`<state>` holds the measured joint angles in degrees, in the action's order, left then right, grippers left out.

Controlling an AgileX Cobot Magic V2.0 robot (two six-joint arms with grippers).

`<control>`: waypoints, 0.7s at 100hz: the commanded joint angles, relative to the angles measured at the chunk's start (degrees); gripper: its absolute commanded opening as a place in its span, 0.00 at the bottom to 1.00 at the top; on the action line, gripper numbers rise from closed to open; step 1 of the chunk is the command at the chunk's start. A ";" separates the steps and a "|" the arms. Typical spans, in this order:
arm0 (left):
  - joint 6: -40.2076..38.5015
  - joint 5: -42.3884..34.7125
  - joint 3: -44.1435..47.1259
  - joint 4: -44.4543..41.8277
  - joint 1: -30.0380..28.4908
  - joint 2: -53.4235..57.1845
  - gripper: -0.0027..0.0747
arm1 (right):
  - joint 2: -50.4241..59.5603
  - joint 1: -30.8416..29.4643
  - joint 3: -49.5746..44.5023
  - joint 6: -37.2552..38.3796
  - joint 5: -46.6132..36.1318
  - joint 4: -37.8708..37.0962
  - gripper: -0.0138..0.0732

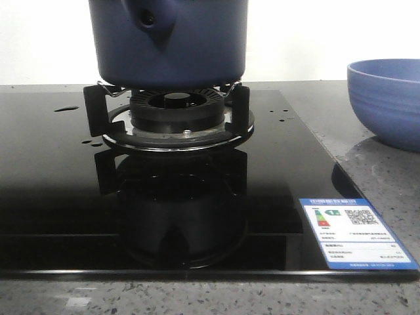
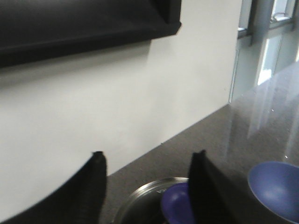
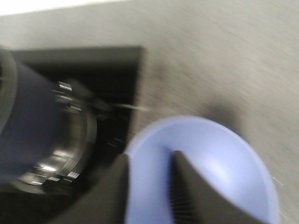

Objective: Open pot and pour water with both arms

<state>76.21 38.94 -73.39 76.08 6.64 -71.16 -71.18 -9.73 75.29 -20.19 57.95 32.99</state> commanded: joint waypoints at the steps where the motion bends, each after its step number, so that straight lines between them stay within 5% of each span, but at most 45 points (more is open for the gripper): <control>1: -3.74 -0.24 -1.66 1.12 -2.77 4.25 0.06 | 2.47 0.55 1.71 -5.69 -5.44 8.46 0.08; 28: -9.11 -6.72 2.34 -6.04 -6.71 14.09 0.01 | 12.57 7.92 -8.17 -13.88 -25.28 10.44 0.11; 44: -9.11 -16.57 13.61 -6.10 -6.71 23.69 0.01 | 21.94 11.02 -20.91 -16.46 -35.34 10.44 0.11; 70: -7.47 -20.45 37.79 -6.31 -4.66 43.70 0.01 | 42.64 11.15 -44.13 -19.05 -38.50 10.44 0.11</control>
<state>68.39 21.40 -40.69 67.84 0.97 -33.52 -35.58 1.36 35.61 -38.05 24.21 41.93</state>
